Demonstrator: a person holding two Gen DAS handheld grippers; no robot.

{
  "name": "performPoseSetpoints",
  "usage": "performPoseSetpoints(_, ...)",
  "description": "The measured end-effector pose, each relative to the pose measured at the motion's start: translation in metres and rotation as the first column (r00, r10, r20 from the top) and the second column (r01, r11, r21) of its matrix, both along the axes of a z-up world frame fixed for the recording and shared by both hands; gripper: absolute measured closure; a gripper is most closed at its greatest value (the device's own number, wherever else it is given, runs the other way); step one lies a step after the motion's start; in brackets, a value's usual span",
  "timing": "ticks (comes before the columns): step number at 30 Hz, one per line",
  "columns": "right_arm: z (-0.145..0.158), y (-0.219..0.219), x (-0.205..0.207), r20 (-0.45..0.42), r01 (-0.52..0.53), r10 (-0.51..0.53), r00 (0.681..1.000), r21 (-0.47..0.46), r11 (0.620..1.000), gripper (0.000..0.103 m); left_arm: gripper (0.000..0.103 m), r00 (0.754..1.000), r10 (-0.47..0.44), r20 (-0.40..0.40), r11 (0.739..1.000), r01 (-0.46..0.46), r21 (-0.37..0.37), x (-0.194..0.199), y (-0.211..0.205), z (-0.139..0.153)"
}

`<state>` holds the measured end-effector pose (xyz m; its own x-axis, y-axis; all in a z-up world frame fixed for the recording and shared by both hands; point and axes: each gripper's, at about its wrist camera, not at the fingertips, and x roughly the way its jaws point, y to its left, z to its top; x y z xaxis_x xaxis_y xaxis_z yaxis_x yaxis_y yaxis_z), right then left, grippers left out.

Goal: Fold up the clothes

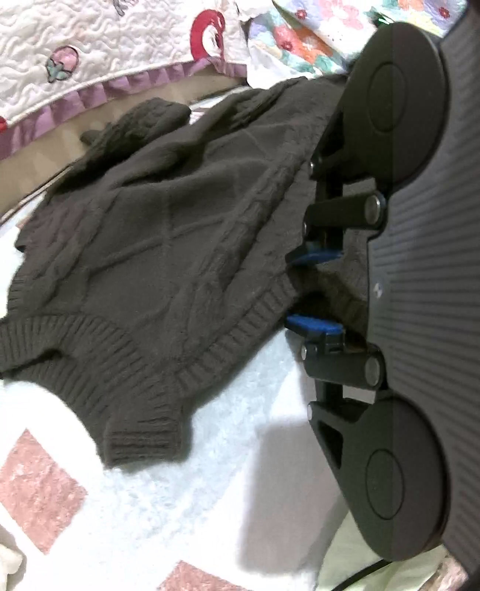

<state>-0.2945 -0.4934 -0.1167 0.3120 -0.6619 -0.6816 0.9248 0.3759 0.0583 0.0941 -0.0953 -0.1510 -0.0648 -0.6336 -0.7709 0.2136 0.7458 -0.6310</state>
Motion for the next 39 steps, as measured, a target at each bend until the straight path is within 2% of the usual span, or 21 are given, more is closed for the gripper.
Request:
performPoseSetpoints(1,0.0,0.009,-0.012,0.006,0.037,-0.037,0.999,0.039,0.999,0.099,0.075,1.0,-0.009,0.014,1.0,0.009,0.001,0.0,-0.001,0.002)
performPoseSetpoints(4,-0.026,0.016,-0.047,0.032,0.111,-0.118,0.993,0.156,0.981,0.099,0.06,0.997,-0.076,0.034,0.997,0.075,0.022,-0.004,-0.011,0.004)
performPoseSetpoints(8,-0.037,0.014,-0.06,0.135,0.089,-0.12,0.984,0.22,0.971,0.097,0.036,0.986,-0.166,0.008,0.985,0.165,0.041,-0.016,-0.033,0.001)
performPoseSetpoints(10,-0.036,0.011,-0.059,0.146,0.074,-0.106,0.984,0.213,0.974,0.088,0.027,0.988,-0.157,0.015,0.987,0.156,0.039,-0.02,-0.037,0.003)
performPoseSetpoints(12,-0.037,0.007,-0.061,0.184,0.094,-0.141,0.973,0.24,0.966,0.087,0.015,0.993,-0.117,0.003,0.993,0.117,0.019,-0.02,-0.037,0.002)
performPoseSetpoints(15,-0.043,0.007,-0.066,0.267,0.116,-0.2,0.943,0.3,0.947,0.063,0.01,0.997,-0.075,0.001,0.997,0.075,0.003,-0.018,-0.034,0.002)
performPoseSetpoints(16,-0.045,0.007,-0.065,0.282,0.114,-0.206,0.937,0.31,0.944,0.061,0.01,0.997,-0.073,0.015,0.997,0.073,0.009,-0.018,-0.036,0.004)
performPoseSetpoints(18,-0.049,0.009,-0.064,0.303,0.107,-0.211,0.929,0.327,0.939,0.059,0.015,0.991,-0.099,0.088,0.995,0.097,0.028,-0.023,-0.042,0.009)
performPoseSetpoints(19,-0.05,0.009,-0.065,0.312,0.107,-0.218,0.925,0.335,0.936,0.058,0.034,0.979,-0.138,0.151,0.989,0.129,0.068,-0.027,-0.048,0.011)
performPoseSetpoints(20,-0.05,0.01,-0.066,0.328,0.111,-0.228,0.917,0.338,0.935,0.057,0.072,0.96,-0.182,0.214,0.98,0.161,0.115,-0.032,-0.054,0.014)
performPoseSetpoints(21,-0.051,0.01,-0.067,0.344,0.112,-0.236,0.909,0.344,0.932,0.055,0.089,0.934,-0.228,0.275,0.968,0.188,0.164,-0.037,-0.061,0.017)
performPoseSetpoints(26,-0.057,-0.01,-0.069,0.399,0.124,-0.282,0.872,0.378,0.918,0.048,0.099,0.89,-0.212,0.403,0.976,0.172,0.134,-0.044,-0.05,0.042)
performPoseSetpoints(28,-0.06,-0.026,-0.071,0.401,0.148,-0.313,0.861,0.392,0.908,0.043,0.099,0.818,-0.186,0.545,0.981,0.122,0.152,-0.05,-0.037,0.072)
performPoseSetpoints(29,-0.062,-0.036,-0.074,0.404,0.17,-0.337,0.85,0.395,0.903,0.041,0.099,0.764,-0.191,0.616,0.979,0.101,0.178,-0.057,-0.031,0.087)
performPoseSetpoints(31,-0.064,-0.048,-0.079,0.412,0.213,-0.371,0.833,0.38,0.9,0.04,0.099,0.706,-0.188,0.682,0.978,0.069,0.198,-0.071,-0.02,0.106)
performPoseSetpoints(32,-0.067,-0.055,-0.081,0.415,0.228,-0.376,0.828,0.364,0.903,0.04,0.099,0.721,-0.168,0.672,0.981,0.057,0.184,-0.074,-0.013,0.107)
performPoseSetpoints(33,-0.069,-0.06,-0.083,0.418,0.226,-0.369,0.83,0.352,0.908,0.053,0.099,0.746,-0.153,0.648,0.984,0.051,0.173,-0.076,-0.009,0.104)
performPoseSetpoints(34,-0.069,-0.063,-0.082,0.422,0.203,-0.339,0.841,0.334,0.92,0.093,0.099,0.763,-0.153,0.628,0.982,0.049,0.18,-0.077,-0.004,0.099)
performPoseSetpoints(36,-0.063,-0.064,-0.076,0.434,0.131,-0.241,0.868,0.268,0.954,0.092,0.099,0.784,-0.157,0.601,0.978,0.039,0.205,-0.078,0.003,0.089)
performPoseSetpoints(37,-0.052,-0.062,-0.07,0.429,0.055,-0.136,0.893,0.195,0.979,0.093,0.099,0.796,-0.134,0.59,0.982,0.028,0.186,-0.076,0.01,0.09)
performPoseSetpoints(39,-0.011,-0.053,-0.066,0.412,-0.042,0.014,0.911,0.059,0.997,0.093,0.099,0.818,-0.062,0.571,0.994,-0.001,0.11,-0.071,0.023,0.102)
